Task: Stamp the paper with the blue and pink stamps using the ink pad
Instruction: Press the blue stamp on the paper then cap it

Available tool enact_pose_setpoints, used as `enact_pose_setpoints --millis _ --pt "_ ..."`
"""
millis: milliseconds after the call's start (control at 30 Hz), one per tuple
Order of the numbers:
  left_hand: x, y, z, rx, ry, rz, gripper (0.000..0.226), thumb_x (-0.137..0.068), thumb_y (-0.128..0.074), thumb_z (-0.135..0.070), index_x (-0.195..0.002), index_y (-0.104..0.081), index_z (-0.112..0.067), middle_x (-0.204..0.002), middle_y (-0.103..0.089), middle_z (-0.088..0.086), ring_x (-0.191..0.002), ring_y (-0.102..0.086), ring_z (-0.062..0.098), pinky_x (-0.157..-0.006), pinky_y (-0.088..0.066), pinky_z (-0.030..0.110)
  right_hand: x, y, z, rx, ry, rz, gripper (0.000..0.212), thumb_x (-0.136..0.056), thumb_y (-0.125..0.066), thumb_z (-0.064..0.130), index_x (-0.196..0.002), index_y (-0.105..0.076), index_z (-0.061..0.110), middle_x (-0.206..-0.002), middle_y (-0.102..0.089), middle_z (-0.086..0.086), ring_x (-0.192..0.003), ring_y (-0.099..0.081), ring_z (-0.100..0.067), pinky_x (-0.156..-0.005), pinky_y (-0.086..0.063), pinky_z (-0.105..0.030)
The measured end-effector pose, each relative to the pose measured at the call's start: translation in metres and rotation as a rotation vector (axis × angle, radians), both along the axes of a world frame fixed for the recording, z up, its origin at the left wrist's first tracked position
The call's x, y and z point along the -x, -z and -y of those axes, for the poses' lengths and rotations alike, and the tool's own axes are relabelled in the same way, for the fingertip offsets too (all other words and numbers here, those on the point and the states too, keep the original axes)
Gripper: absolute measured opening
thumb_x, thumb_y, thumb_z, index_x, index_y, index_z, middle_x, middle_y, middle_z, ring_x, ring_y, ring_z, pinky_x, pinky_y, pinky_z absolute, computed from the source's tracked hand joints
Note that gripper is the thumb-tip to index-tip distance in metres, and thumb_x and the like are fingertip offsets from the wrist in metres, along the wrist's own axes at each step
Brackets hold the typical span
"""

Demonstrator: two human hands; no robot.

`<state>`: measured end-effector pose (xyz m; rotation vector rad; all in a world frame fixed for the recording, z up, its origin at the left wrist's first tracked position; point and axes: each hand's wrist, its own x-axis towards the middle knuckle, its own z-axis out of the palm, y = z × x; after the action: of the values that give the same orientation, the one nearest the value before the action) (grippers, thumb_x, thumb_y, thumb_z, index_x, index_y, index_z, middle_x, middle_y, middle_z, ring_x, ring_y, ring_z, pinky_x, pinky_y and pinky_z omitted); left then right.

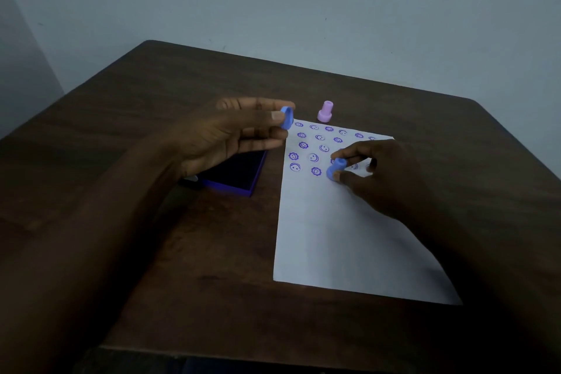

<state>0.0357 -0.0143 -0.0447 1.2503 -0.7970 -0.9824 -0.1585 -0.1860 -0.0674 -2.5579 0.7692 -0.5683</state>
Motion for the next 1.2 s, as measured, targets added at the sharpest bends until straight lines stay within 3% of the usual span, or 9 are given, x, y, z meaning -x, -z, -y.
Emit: enact_pose_setpoints --millis 100,200,433,567,633,700,800,1000,1200 --pt "-0.006 0.004 0.003 -0.005 -0.021 -0.014 0.028 -0.100 -0.051 0.000 -0.124 -0.064 -0.007 -0.098 -0.075 0.002 -0.078 -0.077 0.006 -0.072 -0.062 0.021 0.000 -0.001 0.000 -0.012 -0.005 0.001 0.018 -0.077 -0.082 0.034 -0.095 -0.079 0.029 -0.087 -0.077 0.013 -0.069 -0.050 0.026 -0.063 -0.031 -0.008" --pt "-0.012 0.009 0.003 -0.003 -0.043 -0.014 0.031 -0.099 -0.056 -0.001 -0.128 -0.064 -0.004 -0.098 -0.079 0.002 -0.084 -0.079 0.010 -0.074 -0.062 0.023 0.000 -0.001 -0.001 -0.014 -0.005 0.003 0.017 -0.078 -0.081 0.034 -0.094 -0.079 0.029 -0.086 -0.078 0.012 -0.069 -0.052 0.023 -0.064 -0.033 -0.012" --pt "-0.017 0.013 -0.002 0.072 0.047 -0.035 0.024 -0.088 -0.067 -0.013 -0.106 -0.081 -0.019 -0.099 -0.082 0.000 -0.092 -0.078 0.011 -0.080 -0.062 0.023 0.001 -0.003 -0.003 -0.021 -0.008 -0.020 0.018 -0.079 -0.081 0.034 -0.096 -0.078 0.028 -0.088 -0.077 0.013 -0.063 -0.050 0.024 -0.057 -0.027 -0.007" --pt "-0.015 0.012 -0.002 0.085 0.050 -0.043 0.022 -0.081 -0.071 -0.016 -0.096 -0.086 -0.025 -0.100 -0.083 0.001 -0.090 -0.078 0.010 -0.078 -0.062 0.023 0.003 -0.004 -0.004 -0.045 -0.050 0.019 0.018 -0.077 -0.083 0.031 -0.095 -0.079 0.027 -0.082 -0.075 0.016 -0.051 -0.051 0.017 -0.051 -0.032 -0.003" --pt "-0.016 0.012 -0.002 0.090 0.051 -0.054 0.023 -0.081 -0.070 -0.016 -0.095 -0.086 -0.026 -0.101 -0.083 0.000 -0.089 -0.078 0.010 -0.078 -0.062 0.022 0.008 -0.007 -0.001 -0.130 -0.040 0.114 0.018 -0.076 -0.083 0.032 -0.094 -0.079 0.031 -0.071 -0.072 0.023 -0.044 -0.046 0.001 -0.049 -0.031 -0.007" --pt "-0.016 0.011 -0.003 0.090 0.059 -0.066 0.024 -0.082 -0.070 -0.016 -0.097 -0.086 -0.026 -0.103 -0.083 0.000 -0.091 -0.078 0.010 -0.078 -0.062 0.022 0.013 -0.014 0.005 -0.237 0.054 0.328 0.020 -0.074 -0.083 0.034 -0.094 -0.078 0.035 -0.063 -0.072 0.018 -0.049 -0.047 -0.002 -0.055 -0.038 -0.017" --pt "-0.015 0.013 -0.003 0.083 0.076 -0.081 0.024 -0.082 -0.071 -0.016 -0.099 -0.085 -0.026 -0.105 -0.082 0.000 -0.092 -0.078 0.010 -0.078 -0.062 0.022 0.021 -0.026 0.010 -0.481 0.114 0.571 0.028 -0.077 -0.079 0.026 -0.105 -0.077 0.028 -0.090 -0.081 0.005 -0.075 -0.070 -0.008 -0.068 -0.052 -0.022" --pt "-0.006 0.018 0.002 0.105 0.124 -0.106 0.036 -0.066 -0.083 -0.020 -0.101 -0.085 -0.022 -0.108 -0.082 0.003 -0.100 -0.078 0.016 -0.080 -0.062 0.024 0.013 -0.028 -0.003 -0.978 -0.078 0.581 0.022 -0.087 -0.064 -0.002 -0.098 -0.074 0.015 -0.088 -0.079 0.000 -0.078 -0.073 -0.011 -0.076 -0.060 -0.024" --pt "0.000 0.017 0.004 0.106 0.126 -0.085 0.031 -0.071 -0.079 -0.011 -0.097 -0.085 -0.024 -0.104 -0.083 0.003 -0.098 -0.079 0.016 -0.077 -0.062 0.023 0.002 -0.031 -0.024 -0.964 -0.198 0.497 0.023 -0.072 -0.079 0.001 -0.086 -0.080 0.018 -0.093 -0.079 -0.010 -0.081 -0.076 -0.023 -0.073 -0.060 -0.029"
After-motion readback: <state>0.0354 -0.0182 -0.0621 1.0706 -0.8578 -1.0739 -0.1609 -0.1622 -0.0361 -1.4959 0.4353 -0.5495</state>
